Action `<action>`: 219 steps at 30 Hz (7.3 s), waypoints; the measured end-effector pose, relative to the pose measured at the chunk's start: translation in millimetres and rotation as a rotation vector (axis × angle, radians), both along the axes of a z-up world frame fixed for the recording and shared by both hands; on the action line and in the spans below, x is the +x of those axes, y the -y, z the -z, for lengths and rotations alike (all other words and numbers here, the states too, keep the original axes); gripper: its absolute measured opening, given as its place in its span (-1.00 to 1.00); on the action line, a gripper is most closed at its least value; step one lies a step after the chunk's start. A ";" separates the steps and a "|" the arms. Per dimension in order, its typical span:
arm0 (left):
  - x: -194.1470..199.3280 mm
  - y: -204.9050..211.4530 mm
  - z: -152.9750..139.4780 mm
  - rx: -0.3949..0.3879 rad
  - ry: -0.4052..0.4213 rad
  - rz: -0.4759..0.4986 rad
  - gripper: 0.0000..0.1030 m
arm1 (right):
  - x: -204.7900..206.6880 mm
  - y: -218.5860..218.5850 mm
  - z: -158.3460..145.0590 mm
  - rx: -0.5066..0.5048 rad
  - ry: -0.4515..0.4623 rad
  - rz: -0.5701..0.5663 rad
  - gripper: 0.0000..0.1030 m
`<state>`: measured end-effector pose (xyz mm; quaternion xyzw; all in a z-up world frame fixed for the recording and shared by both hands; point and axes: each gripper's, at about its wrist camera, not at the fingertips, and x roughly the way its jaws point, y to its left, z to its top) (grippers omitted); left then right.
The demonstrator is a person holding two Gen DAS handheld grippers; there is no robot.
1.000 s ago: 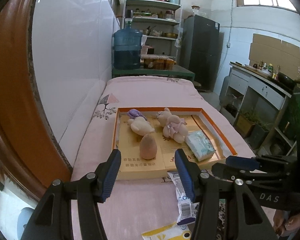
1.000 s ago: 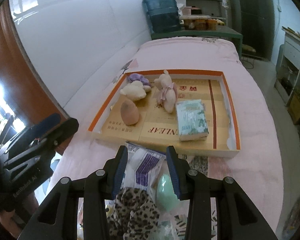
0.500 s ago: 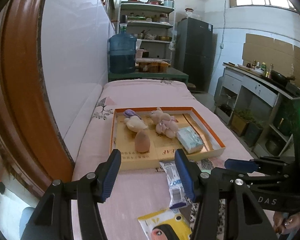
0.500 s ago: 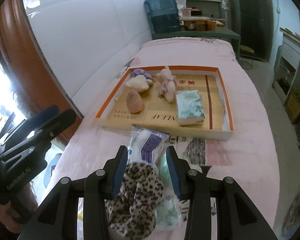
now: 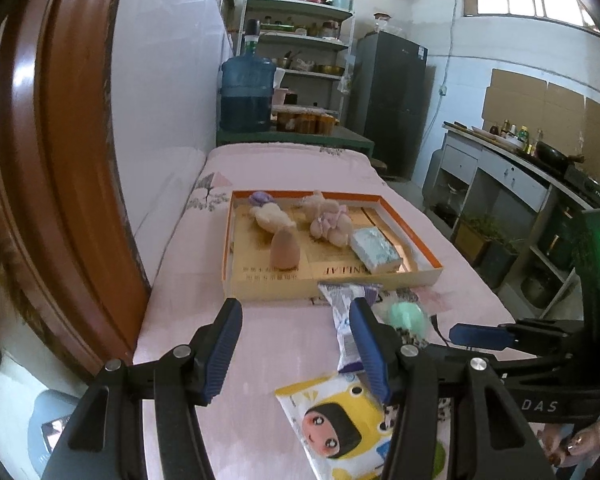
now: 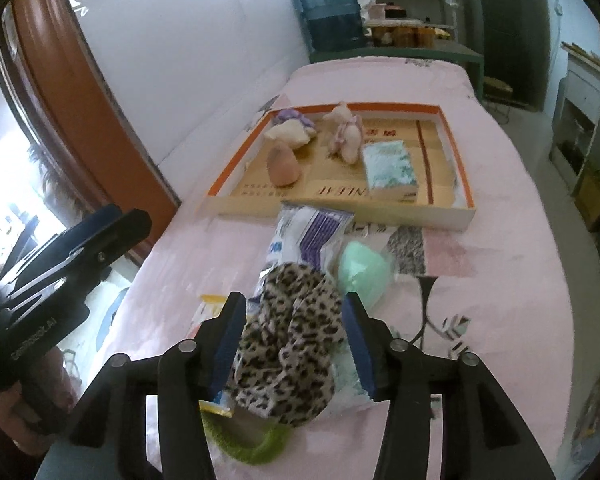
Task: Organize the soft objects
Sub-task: 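Withdraw both open tools from the tray toward the remaining soft items, then grasp the leopard-print scarf with right gripper while left gripper grasps the yellow doll-print pack, then carry the scarf and yellow pack up and over the tray, then lower the scarf and yellow pack into the tray and open both grippers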
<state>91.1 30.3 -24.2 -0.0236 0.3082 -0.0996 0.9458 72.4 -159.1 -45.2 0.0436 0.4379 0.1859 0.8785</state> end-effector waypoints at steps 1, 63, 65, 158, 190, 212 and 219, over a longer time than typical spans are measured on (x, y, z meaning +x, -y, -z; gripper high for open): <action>-1.5 -0.7 1.3 -0.004 -0.002 0.000 0.08 | -0.6 -1.0 1.9 0.000 -0.004 -0.002 0.01; -26.2 34.2 104.1 -0.277 -0.210 0.133 -0.28 | -11.0 11.3 33.0 0.108 -0.014 -0.017 -0.65; -25.8 31.8 102.8 -0.283 -0.208 0.133 -0.31 | -12.0 12.8 32.4 0.109 -0.010 -0.018 -0.65; 133.2 36.6 12.6 -0.202 -0.094 0.129 -0.72 | 120.9 54.9 -28.0 0.119 0.109 0.066 -0.65; 194.3 48.7 64.0 -0.273 -0.215 0.083 -0.72 | 232.2 72.4 22.1 0.068 0.029 0.112 -0.65; 211.2 48.1 83.1 -0.307 -0.288 0.094 -0.42 | 251.1 74.5 48.0 0.051 -0.015 0.142 -0.47; 206.3 49.3 78.1 -0.288 -0.265 0.084 0.04 | 248.7 76.3 49.1 0.071 -0.024 0.149 0.06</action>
